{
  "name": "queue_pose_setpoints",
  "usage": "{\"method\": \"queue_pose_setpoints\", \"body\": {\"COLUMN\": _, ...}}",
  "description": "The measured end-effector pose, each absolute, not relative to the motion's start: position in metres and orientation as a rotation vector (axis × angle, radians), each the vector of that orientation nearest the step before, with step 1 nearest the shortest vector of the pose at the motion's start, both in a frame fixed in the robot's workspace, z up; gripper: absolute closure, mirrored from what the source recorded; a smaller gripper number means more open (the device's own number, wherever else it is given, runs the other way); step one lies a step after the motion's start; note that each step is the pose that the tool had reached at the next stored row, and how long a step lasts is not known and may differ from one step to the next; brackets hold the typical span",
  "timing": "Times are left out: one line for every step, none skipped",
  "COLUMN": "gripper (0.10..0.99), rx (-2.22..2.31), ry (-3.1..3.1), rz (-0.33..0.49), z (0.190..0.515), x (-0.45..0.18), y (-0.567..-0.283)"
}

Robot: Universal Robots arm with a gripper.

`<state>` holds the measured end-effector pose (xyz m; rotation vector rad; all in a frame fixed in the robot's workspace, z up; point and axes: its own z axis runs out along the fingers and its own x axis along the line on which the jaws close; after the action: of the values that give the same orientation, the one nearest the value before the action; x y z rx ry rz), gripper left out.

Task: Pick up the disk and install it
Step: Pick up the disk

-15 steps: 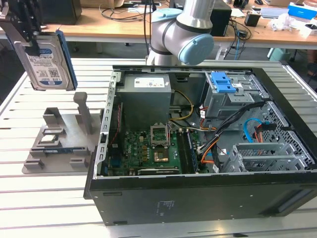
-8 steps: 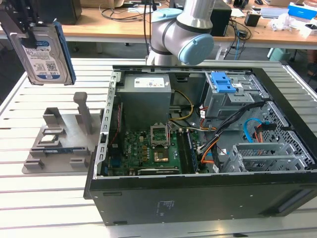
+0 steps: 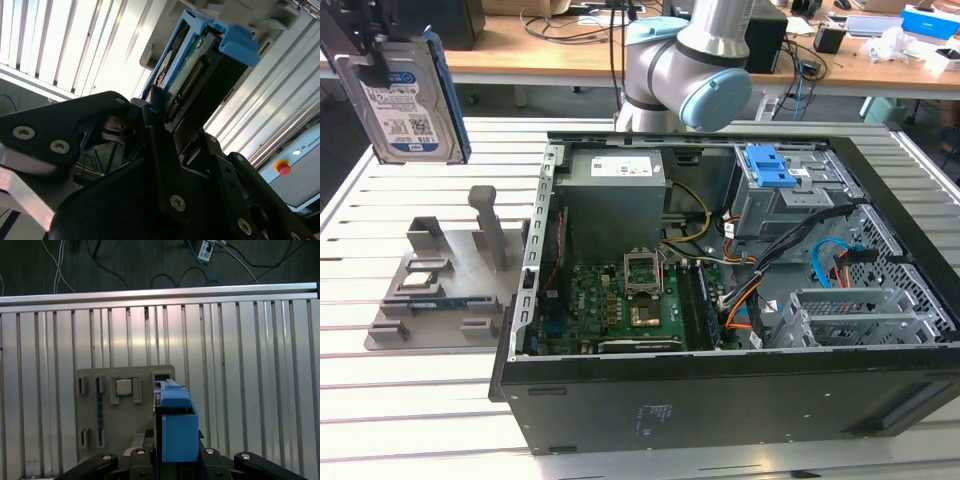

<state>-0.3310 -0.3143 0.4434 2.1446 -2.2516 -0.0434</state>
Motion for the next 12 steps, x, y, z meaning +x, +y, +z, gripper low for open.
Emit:
{"method": "queue_pose_setpoints", "body": {"gripper": 0.725, "rx": 2.145, "ry": -2.252, "rz": -0.043, "z": 0.445, "x": -0.331, "y": -0.314}}
{"method": "queue_pose_setpoints", "body": {"gripper": 0.725, "rx": 2.145, "ry": -2.252, "rz": -0.043, "z": 0.447, "x": -0.331, "y": -0.314}}
{"method": "queue_pose_setpoints", "body": {"gripper": 0.725, "rx": 2.145, "ry": -2.252, "rz": -0.043, "z": 0.448, "x": -0.331, "y": -0.314}}
{"method": "queue_pose_setpoints", "body": {"gripper": 0.725, "rx": 2.145, "ry": -2.252, "rz": -0.043, "z": 0.451, "x": -0.331, "y": -0.314}}
{"method": "queue_pose_setpoints", "body": {"gripper": 0.725, "rx": 2.145, "ry": -2.252, "rz": -0.043, "z": 0.453, "x": -0.331, "y": -0.314}}
{"method": "queue_pose_setpoints", "body": {"gripper": 0.725, "rx": 2.145, "ry": -2.252, "rz": -0.043, "z": 0.455, "x": -0.331, "y": -0.314}}
{"method": "queue_pose_setpoints", "body": {"gripper": 0.725, "rx": 2.145, "ry": -2.252, "rz": -0.043, "z": 0.456, "x": -0.331, "y": -0.314}}
{"method": "queue_pose_setpoints", "body": {"gripper": 0.725, "rx": 2.145, "ry": -2.252, "rz": -0.043, "z": 0.459, "x": -0.331, "y": -0.314}}
{"method": "queue_pose_setpoints", "body": {"gripper": 0.725, "rx": 2.145, "ry": -2.252, "rz": -0.043, "z": 0.461, "x": -0.331, "y": -0.314}}
{"method": "queue_pose_setpoints", "body": {"gripper": 0.725, "rx": 2.145, "ry": -2.252, "rz": -0.043, "z": 0.462, "x": -0.331, "y": -0.314}}
{"method": "queue_pose_setpoints", "body": {"gripper": 0.725, "rx": 2.145, "ry": -2.252, "rz": -0.043, "z": 0.463, "x": -0.331, "y": -0.314}}
{"method": "queue_pose_setpoints", "body": {"gripper": 0.725, "rx": 2.145, "ry": -2.252, "rz": -0.043, "z": 0.465, "x": -0.331, "y": -0.314}}
